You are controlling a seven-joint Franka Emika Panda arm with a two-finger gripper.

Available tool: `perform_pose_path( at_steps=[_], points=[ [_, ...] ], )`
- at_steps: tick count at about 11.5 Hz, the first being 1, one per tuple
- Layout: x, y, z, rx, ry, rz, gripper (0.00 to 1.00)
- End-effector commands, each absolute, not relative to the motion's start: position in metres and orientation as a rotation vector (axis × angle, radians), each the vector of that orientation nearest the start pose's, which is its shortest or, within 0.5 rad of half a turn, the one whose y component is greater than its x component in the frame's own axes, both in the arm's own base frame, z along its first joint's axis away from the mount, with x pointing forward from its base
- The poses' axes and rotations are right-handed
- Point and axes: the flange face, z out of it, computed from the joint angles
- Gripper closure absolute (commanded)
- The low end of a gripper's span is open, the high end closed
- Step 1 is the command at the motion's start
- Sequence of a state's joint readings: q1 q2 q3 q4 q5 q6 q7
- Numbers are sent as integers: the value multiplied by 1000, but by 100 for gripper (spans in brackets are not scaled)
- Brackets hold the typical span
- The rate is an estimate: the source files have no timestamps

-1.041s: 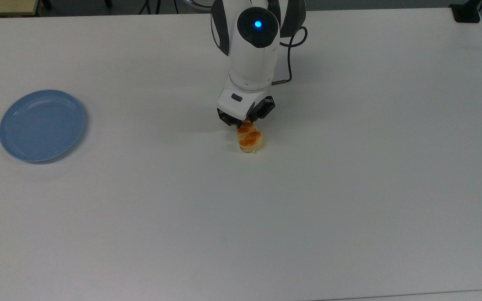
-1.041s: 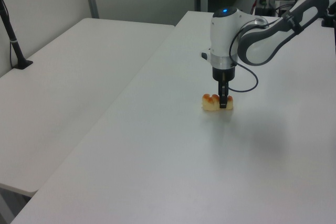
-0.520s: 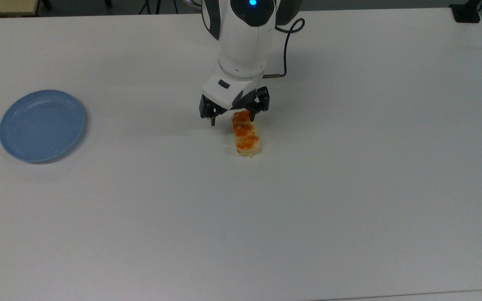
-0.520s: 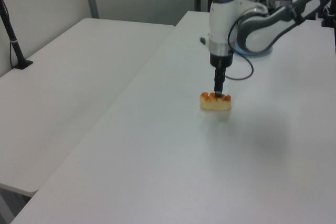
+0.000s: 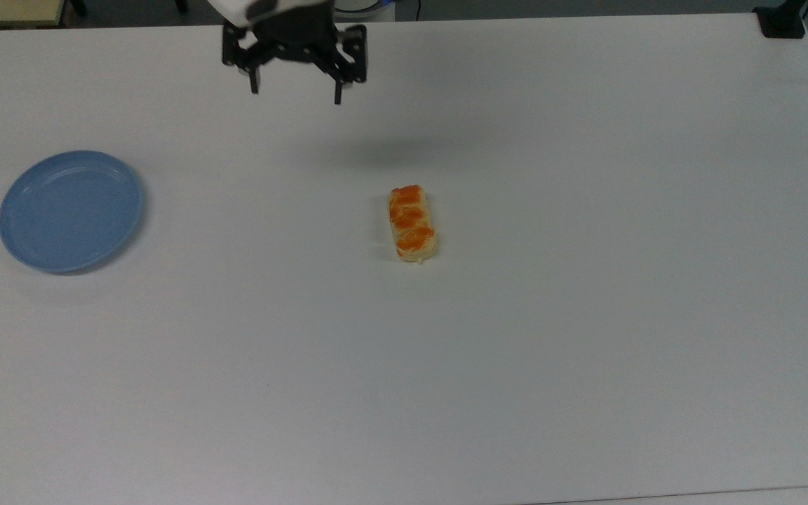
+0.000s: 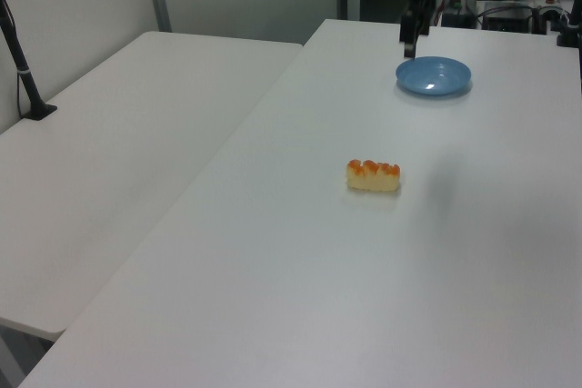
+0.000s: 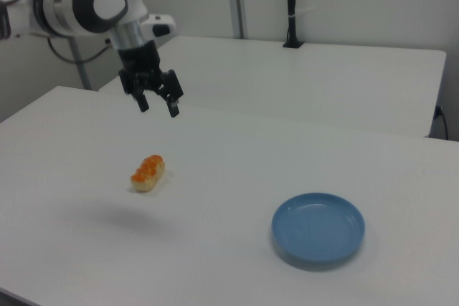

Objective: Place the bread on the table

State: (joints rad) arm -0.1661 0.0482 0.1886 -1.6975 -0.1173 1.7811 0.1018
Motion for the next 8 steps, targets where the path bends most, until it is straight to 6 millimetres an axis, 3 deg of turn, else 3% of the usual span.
perform_pose_path(
  at_steps=[1, 3, 5, 8],
  points=[
    [536, -54, 612, -3141, 306, -84, 0],
    [526, -70, 627, -3150, 193, -124, 0],
    [523, -80, 631, -3157, -75, -137, 0],
    [524, -83, 629, -3136, -90, -145, 0]
  ],
)
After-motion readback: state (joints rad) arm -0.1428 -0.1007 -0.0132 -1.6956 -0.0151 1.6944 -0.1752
